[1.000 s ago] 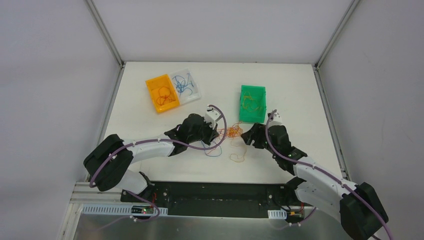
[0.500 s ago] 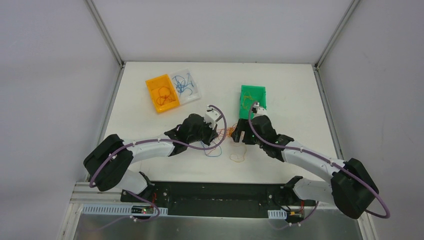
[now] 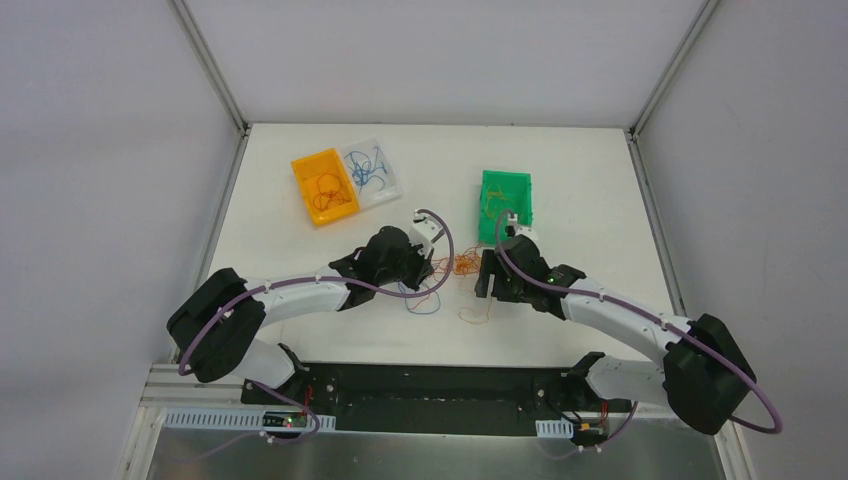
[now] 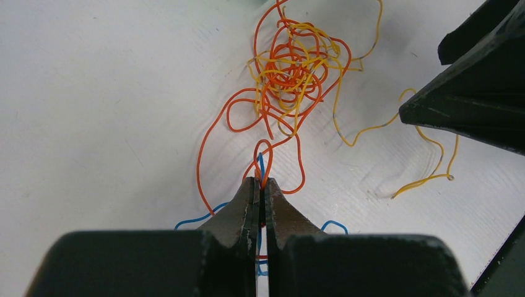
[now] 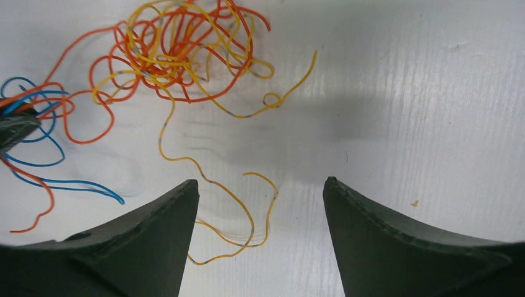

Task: Untangle the cables

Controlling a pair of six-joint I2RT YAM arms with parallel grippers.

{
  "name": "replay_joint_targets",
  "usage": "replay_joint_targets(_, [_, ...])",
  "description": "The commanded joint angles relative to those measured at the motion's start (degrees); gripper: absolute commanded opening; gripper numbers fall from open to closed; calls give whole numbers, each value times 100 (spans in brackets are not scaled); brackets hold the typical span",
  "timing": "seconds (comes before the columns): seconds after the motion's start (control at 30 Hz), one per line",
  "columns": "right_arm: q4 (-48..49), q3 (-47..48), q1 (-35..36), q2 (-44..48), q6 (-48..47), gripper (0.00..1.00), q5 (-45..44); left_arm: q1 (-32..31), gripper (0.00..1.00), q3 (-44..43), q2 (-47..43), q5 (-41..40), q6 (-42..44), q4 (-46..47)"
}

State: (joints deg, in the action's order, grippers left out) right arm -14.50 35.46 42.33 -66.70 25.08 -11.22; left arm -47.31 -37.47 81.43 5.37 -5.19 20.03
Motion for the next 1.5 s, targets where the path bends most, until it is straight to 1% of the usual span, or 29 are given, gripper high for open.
replay_joint_targets(0.0, [-341, 161, 79, -179, 92, 75, 176, -42, 0, -225, -31, -152, 48, -52])
replay_joint_targets(0.3, [-232, 119, 134, -480, 191, 68, 118, -45, 0, -225, -22, -180, 78, -54])
replay_joint_targets(0.37, [-295, 250, 166, -636, 154, 65, 15, -38, 0, -225, -28, -216, 85, -59])
replay_joint_targets(0.5, [-414, 473, 254, -1052, 107, 65, -159, -34, 0, -193, -72, -427, 68, -74])
replay_joint_targets(0.53, [-434, 535, 305, -1257, 130, 62, -217, -40, 0, -180, -83, -473, 71, -75])
replay_joint_targets(0.6, [-422, 566, 341, -1368, 146, 54, -227, -36, 0, -176, -84, -493, 71, -76])
replay_joint_targets(0.63, [-426, 594, 357, -1396, 158, 46, -235, -40, 0, -188, -77, -490, 71, -72])
replay_joint_targets(0.67, [-430, 602, 366, -1398, 167, 37, -248, -38, 0, -190, -68, -500, 71, -76])
replay_joint_targets(0.7, [-437, 597, 364, -1373, 182, 24, -275, -37, 0, -195, -66, -504, 79, -83])
replay_joint_targets(0.73, [-449, 587, 371, -1323, 200, 16, -320, -40, 0, -198, -66, -506, 80, -99])
replay_joint_targets(0.77, [-467, 574, 373, -1242, 219, 9, -386, -40, 0, -199, -66, -676, 75, -116])
replay_joint_targets(0.83, [-553, 562, 362, -1000, 261, 0, -599, -42, 0, -178, -92, -957, 67, -148])
replay_joint_targets(0.9, [-727, 564, 349, -677, 307, 0, -933, -35, 0, -150, -130, -1393, 18, -189])
replay_joint_targets(1.0, [-1129, 581, 301, -126, 464, 0, -1660, -37, 0, -109, -239, -2424, -142, -352])
replay_joint_targets(1.1, [-1535, 525, 103, 564, 677, 0, -2341, -32, 0, 1, -411, -3431, -293, -432])
replay_joint_targets(1.23, [-1911, 418, -511, 1688, 838, 0, -2711, -12, 0, 172, -681, -4274, -465, -448])
replay_joint_targets(1.37, [-2163, 329, -1085, 2690, 954, 0, -3094, -5, 0, 364, -1083, -5282, -615, -434])
replay_joint_targets(1.47, [-2265, 334, -1299, 3191, 907, 0, -3302, 19, 0, 632, -1392, -5541, -640, -219])
